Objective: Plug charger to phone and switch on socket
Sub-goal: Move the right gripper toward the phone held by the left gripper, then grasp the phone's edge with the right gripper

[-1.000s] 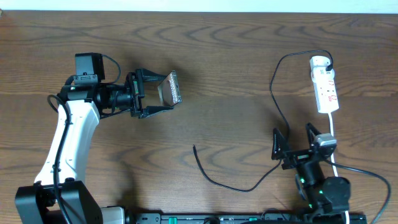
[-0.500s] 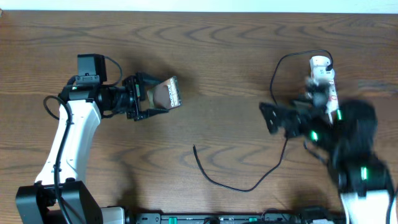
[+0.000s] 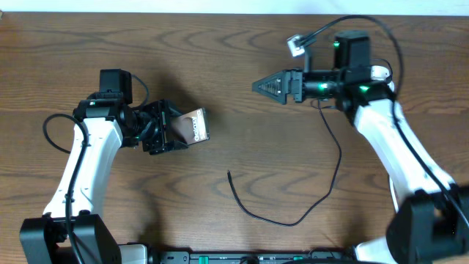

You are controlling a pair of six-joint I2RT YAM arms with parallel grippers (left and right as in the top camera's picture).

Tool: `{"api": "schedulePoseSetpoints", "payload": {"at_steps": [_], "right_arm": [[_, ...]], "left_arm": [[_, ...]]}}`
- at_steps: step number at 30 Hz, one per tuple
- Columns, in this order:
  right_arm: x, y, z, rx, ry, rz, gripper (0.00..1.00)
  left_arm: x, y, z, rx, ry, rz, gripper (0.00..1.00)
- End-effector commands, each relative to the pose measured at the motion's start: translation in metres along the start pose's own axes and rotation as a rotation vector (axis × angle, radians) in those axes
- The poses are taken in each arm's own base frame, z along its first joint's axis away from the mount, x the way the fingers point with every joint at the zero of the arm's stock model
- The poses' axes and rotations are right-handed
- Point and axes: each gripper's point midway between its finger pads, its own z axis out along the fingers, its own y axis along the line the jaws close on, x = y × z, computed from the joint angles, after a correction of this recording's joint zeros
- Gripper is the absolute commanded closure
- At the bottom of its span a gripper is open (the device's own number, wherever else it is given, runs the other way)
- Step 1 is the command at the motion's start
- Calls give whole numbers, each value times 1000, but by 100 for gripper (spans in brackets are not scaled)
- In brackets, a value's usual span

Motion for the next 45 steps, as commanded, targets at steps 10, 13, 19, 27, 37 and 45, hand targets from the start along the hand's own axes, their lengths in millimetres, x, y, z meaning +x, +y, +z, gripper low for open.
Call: {"api": "schedulePoseSetpoints", "payload": {"at_steps": [10,13,19,27,37,45], "right_arm": [[66,-18,85,-112,251,170,1],[80,-19,103,-77,283,160,2],[95,-1,127,-89,318,87,2],[112,8,148,-57,348,63,2],[113,3,152,-11,340,97,23],[117,6,155,-14,350,90,34]], "left_arm": [[-27,5,-1,-4,-234,46,93],[-27,7,2,-10,-280,52,93],[-20,11,7,-21,-282,57,93],[-3,17,15,-36,-233,-12,93],[8,20,20,-43,-205,-30,93],[10,20,21,-45,-196,-30,93]]}}
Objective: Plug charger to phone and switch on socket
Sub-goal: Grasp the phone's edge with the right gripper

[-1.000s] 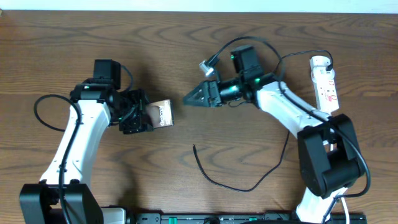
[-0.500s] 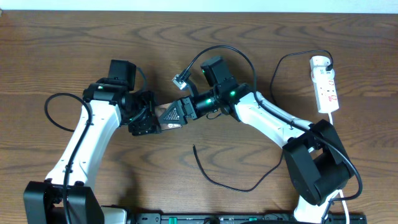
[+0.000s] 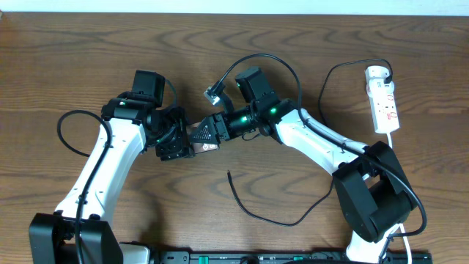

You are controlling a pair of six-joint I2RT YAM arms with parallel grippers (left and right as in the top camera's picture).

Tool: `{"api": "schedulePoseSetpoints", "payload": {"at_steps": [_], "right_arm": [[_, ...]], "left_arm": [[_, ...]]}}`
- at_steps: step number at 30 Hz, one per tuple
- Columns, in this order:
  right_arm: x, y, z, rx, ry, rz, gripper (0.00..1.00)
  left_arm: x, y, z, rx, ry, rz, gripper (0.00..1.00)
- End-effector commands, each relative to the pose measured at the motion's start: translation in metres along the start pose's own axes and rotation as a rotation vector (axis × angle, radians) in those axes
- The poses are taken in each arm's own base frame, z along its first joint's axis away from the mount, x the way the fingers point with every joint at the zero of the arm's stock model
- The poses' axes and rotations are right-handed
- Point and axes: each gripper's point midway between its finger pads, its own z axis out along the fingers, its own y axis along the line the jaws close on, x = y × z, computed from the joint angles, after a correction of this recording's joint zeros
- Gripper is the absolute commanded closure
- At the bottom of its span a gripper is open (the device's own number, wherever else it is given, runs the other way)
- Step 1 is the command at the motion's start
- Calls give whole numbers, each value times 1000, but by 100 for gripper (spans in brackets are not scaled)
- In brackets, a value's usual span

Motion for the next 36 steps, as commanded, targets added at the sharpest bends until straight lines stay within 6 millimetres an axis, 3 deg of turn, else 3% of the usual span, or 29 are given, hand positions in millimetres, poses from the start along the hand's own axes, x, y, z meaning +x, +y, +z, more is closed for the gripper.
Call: {"api": "schedulePoseSetpoints", "payload": {"at_steps": [1,5,20,36], "right_arm": [[1,6,7,-6,11,-11,37],[0,5,7,0,9,-11,48],[1,2,7,12,8,-4,57],[1,-4,7,42,2,8,78]], "left_arm": [[9,2,-5,3,43,-4,93],[11,-1,-5,11,49,1,93],[20,-5,-6,26,100,18,93],[20,-5,-6,28,100,35,93]]}}
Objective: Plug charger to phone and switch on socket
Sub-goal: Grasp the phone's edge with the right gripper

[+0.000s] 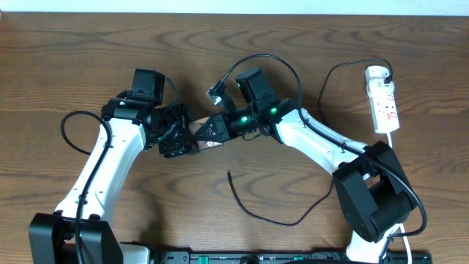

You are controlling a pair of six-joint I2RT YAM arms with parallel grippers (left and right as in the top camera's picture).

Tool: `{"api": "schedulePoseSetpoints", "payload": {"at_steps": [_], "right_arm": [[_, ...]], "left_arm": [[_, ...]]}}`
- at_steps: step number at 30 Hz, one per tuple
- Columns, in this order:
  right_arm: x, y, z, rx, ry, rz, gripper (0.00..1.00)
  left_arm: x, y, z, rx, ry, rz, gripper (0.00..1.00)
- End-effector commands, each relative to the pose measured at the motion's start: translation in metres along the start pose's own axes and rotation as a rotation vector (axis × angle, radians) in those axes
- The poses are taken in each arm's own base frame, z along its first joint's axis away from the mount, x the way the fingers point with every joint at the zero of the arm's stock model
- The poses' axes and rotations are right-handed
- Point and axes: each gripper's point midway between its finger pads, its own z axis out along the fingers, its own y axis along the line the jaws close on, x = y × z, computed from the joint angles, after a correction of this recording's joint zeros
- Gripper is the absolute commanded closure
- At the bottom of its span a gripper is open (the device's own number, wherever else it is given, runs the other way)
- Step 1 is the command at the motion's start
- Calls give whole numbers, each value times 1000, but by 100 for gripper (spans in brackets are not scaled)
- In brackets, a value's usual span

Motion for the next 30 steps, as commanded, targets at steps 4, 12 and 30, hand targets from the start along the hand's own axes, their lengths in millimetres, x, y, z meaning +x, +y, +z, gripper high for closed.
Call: {"api": "schedulePoseSetpoints", "payload": {"at_steps": [4,12,30], "right_arm": [[2,6,7,-7,14,-18,82],[1,4,7,3,9,-17,99],[-14,-80,-27,408,-123,118,99]], "left_arm": [[6,0,-5,10,21,24,93],[5,0,-5,11,18,31,93],[29,-30,-9,145,110,407,14]]}}
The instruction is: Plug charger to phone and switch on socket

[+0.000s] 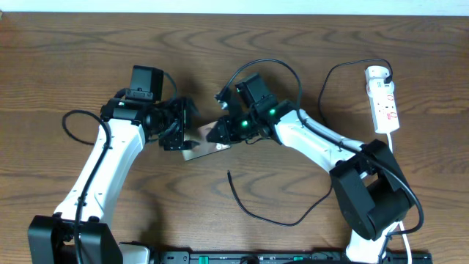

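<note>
The phone (199, 151) lies low between the two grippers at the table's middle, its pale face up. My right gripper (216, 134) is shut on the phone's upper right edge. Just left of the phone, my left gripper (181, 126) has its fingers spread open and holds nothing. The black charger cable (293, 218) curls on the table in front, with its free plug end (229, 174) lying loose below the phone. A white socket strip (382, 99) lies at the far right.
The right arm's own black wire (253, 67) loops above the right wrist. The cable runs up the right side towards the socket strip. The brown wooden table (58, 59) stretches to the left and back.
My left gripper has opened and let go of the phone, drawing back slightly left. The phone now sits lower and flatter, held by the right gripper at its right edge.
First the left gripper held the phone at the left while the right arm was far right near the socket strip. Then the right gripper had come to the phone's right end. It stayed there, and now the left gripper has released the phone.
</note>
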You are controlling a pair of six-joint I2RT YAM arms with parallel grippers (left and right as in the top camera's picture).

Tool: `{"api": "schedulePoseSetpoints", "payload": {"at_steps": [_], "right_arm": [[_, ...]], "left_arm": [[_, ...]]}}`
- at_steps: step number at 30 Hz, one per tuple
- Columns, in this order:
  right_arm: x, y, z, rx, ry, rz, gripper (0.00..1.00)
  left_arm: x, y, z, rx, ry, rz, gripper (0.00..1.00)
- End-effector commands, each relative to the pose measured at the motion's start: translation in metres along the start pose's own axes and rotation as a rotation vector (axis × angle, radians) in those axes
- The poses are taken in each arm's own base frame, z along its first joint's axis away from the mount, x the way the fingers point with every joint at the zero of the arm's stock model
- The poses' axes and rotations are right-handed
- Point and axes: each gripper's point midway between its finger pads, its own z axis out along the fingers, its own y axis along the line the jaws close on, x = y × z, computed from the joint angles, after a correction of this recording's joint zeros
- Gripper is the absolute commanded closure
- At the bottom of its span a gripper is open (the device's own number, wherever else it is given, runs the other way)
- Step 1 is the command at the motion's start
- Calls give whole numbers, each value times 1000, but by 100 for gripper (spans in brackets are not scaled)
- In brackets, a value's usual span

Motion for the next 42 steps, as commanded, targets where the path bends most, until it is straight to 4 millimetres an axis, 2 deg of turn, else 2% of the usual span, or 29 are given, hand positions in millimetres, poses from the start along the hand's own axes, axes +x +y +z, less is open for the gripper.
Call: {"api": "schedulePoseSetpoints", "payload": {"at_steps": [1,3,5,8,14,20,27,31,33,42], "right_arm": [[-28,-37,-20,183,-120,43,99],[-36,-57,-31,245,-165,117,99],[-46,-68,-42,247,-206,196,99],[-63,-80,-61,206,-273,316,99],[-105,-74,-101,-38,-385,457,99],[-127,-68,-129,-188,-436,566,99],[-141,-39,-140,-353,-419,641,99],[-145,-15,-141,-428,-399,611,99],[-144,-1,-137,-457,-379,575,99],[-131,35,-109,-481,-309,514,99]], "left_arm": [[17,-18,-4,83,76,262,14],[25,-34,-6,158,93,433,12],[31,-49,-9,230,92,584,12],[36,-59,-12,277,98,629,12],[40,-77,-16,367,91,675,11],[41,-79,-7,426,129,658,11],[30,-76,12,583,161,561,10],[29,-82,3,753,173,527,10],[28,-87,-7,843,170,496,10],[19,-94,-13,897,127,441,10]]}}
